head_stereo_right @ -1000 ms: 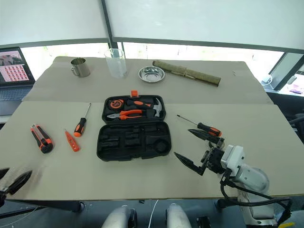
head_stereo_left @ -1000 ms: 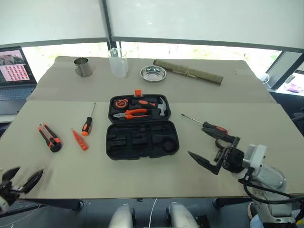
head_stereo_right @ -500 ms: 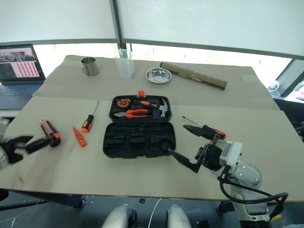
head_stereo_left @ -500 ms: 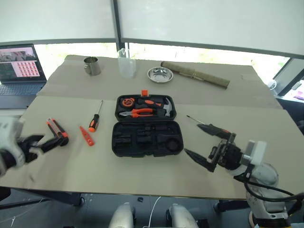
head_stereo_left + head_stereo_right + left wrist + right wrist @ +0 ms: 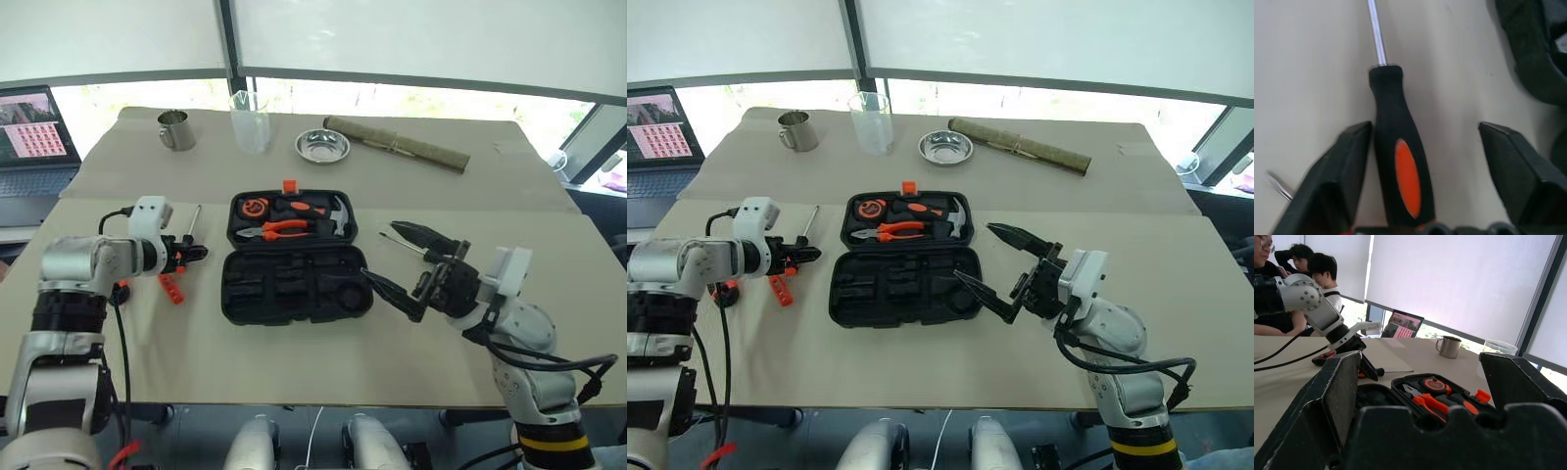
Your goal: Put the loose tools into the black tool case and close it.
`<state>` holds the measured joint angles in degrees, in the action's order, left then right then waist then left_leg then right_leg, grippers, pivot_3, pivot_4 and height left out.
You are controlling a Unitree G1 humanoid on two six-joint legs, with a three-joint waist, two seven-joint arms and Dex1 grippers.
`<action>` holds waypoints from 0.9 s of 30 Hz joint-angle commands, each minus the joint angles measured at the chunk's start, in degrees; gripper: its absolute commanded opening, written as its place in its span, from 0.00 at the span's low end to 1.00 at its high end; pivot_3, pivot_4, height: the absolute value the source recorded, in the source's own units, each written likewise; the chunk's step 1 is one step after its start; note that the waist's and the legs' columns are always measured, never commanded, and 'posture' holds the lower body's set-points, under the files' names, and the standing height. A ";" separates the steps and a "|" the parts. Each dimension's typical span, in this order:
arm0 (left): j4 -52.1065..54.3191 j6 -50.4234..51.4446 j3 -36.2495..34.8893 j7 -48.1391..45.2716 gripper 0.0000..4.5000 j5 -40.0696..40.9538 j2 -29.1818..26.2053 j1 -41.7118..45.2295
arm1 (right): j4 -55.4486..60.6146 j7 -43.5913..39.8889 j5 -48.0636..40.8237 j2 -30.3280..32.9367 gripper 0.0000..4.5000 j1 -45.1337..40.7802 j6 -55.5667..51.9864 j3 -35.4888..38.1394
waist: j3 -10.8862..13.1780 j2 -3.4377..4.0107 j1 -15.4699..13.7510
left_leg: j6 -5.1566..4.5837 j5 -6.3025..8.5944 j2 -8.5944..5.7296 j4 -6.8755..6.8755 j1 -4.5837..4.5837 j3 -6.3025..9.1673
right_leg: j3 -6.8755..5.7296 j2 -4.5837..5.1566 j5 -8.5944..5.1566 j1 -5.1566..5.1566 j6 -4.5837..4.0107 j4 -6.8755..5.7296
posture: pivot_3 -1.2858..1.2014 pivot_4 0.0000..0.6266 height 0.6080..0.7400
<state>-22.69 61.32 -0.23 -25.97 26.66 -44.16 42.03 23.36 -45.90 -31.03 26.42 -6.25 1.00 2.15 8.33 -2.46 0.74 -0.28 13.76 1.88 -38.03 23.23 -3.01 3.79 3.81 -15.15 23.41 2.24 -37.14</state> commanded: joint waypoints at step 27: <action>3.92 -43.16 27.47 -40.67 0.18 -33.37 8.02 11.96 | 3.62 -2.92 -1.40 8.29 1.00 7.89 -2.30 9.55 | 0.09 -0.05 -0.17 | -0.29 0.16 0.17 -0.81 0.32 -0.13 | 0.03 -0.36 0.05 -0.18 0.10 0.03 | 0.52 0.24 1.00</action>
<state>-19.06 18.72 27.81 -67.74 -4.50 -35.70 52.01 25.28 -48.54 -32.23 34.78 1.62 -2.93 10.14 8.41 -2.52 0.56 -0.58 13.93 2.05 -38.86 23.56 -3.14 3.83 3.46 -15.10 23.23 2.34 -37.10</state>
